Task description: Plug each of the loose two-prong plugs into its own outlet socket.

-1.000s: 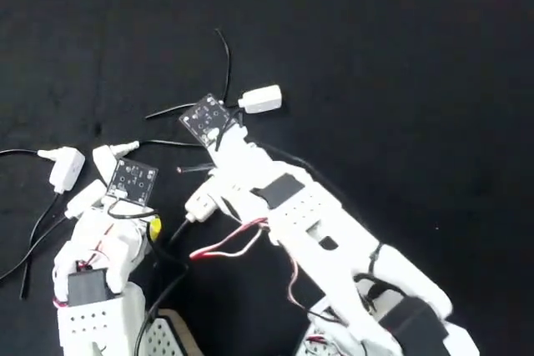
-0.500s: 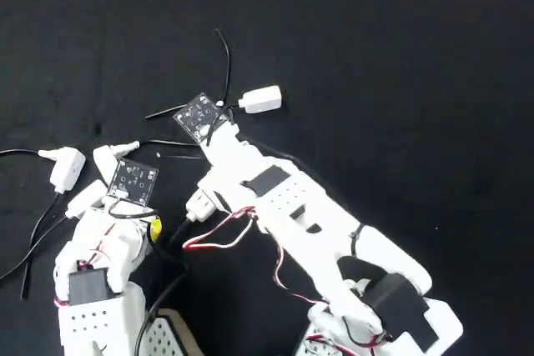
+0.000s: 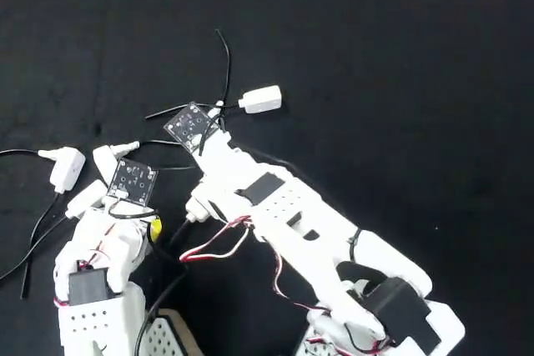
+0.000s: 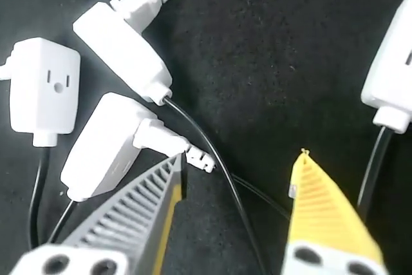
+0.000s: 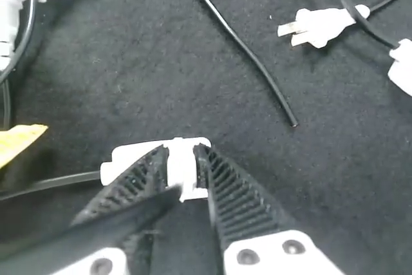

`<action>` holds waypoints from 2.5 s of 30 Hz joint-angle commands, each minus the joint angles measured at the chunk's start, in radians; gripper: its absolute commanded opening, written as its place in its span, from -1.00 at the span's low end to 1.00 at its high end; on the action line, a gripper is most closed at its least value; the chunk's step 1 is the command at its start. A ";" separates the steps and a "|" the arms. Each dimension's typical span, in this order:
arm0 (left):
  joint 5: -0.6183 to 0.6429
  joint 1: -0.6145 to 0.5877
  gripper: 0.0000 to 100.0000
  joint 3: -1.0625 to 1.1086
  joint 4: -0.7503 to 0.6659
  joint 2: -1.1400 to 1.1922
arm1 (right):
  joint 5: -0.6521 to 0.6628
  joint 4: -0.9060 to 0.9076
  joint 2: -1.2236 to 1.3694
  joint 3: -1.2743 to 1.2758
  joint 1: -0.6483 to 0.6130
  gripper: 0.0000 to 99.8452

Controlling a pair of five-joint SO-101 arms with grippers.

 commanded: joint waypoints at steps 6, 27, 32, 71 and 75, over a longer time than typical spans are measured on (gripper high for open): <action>-0.002 -0.007 -0.47 -0.007 -0.021 -0.005 | 0.002 0.023 0.010 0.051 0.015 -0.98; -0.002 -0.007 -0.47 -0.007 -0.021 -0.005 | -0.032 0.072 0.013 0.035 0.034 -0.98; -0.002 -0.008 -0.47 -0.007 -0.021 -0.005 | -0.041 0.095 0.013 0.012 0.064 -0.98; -0.002 -0.007 -0.47 -0.007 -0.021 -0.005 | -0.146 0.124 0.134 -0.064 0.057 -0.98; -0.002 -0.008 -0.47 -0.007 -0.021 -0.005 | -0.147 0.123 0.145 -0.050 0.020 -0.98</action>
